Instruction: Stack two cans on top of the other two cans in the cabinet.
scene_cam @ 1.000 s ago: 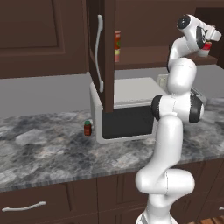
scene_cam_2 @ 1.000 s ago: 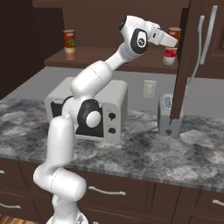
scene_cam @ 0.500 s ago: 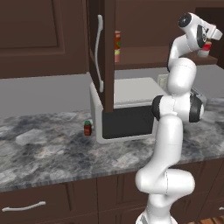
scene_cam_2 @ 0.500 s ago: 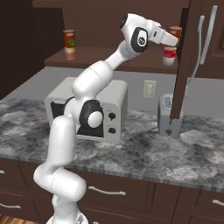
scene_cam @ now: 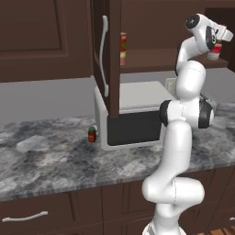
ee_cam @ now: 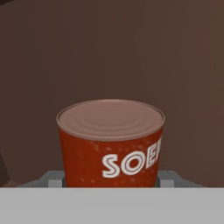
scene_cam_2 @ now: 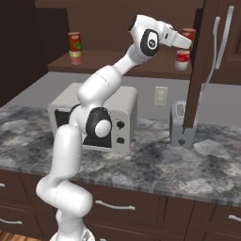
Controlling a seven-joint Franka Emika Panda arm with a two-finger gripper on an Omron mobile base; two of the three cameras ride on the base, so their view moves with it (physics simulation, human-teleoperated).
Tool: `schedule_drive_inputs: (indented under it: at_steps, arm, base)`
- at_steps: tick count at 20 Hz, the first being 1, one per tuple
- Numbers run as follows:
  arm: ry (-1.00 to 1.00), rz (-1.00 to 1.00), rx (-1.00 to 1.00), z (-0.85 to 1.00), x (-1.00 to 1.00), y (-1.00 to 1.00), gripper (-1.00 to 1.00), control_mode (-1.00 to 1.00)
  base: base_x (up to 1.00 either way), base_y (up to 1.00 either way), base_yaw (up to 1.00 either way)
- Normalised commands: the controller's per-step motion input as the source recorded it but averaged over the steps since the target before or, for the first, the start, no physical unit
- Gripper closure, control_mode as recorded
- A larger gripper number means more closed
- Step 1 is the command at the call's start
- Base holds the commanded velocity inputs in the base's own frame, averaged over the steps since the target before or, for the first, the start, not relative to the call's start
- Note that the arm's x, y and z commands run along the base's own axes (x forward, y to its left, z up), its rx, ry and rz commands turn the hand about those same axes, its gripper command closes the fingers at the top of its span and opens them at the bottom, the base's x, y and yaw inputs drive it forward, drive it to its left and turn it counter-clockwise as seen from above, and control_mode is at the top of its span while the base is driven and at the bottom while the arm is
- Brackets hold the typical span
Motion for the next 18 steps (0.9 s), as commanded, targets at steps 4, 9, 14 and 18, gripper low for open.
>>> schedule_drive_inputs:
  at_steps: [4,9,14,18]
  arm:
    - [0.00,0.00,-0.02,-0.22,0.00,-0.01,1.00,-1.00]
    - [0.01,0.00,-0.01,-0.22,0.00,0.00,1.00,-1.00]
    - [0.00,0.00,0.00,-0.21,0.00,-0.02,1.00,-1.00]
    - [0.00,0.00,0.00,-0.21,0.03,-0.01,1.00,-1.00]
  base:
    - [0.00,0.00,0.00]
    - [0.00,0.00,0.00]
    - [0.00,0.00,0.00]
    - [0.00,0.00,0.00]
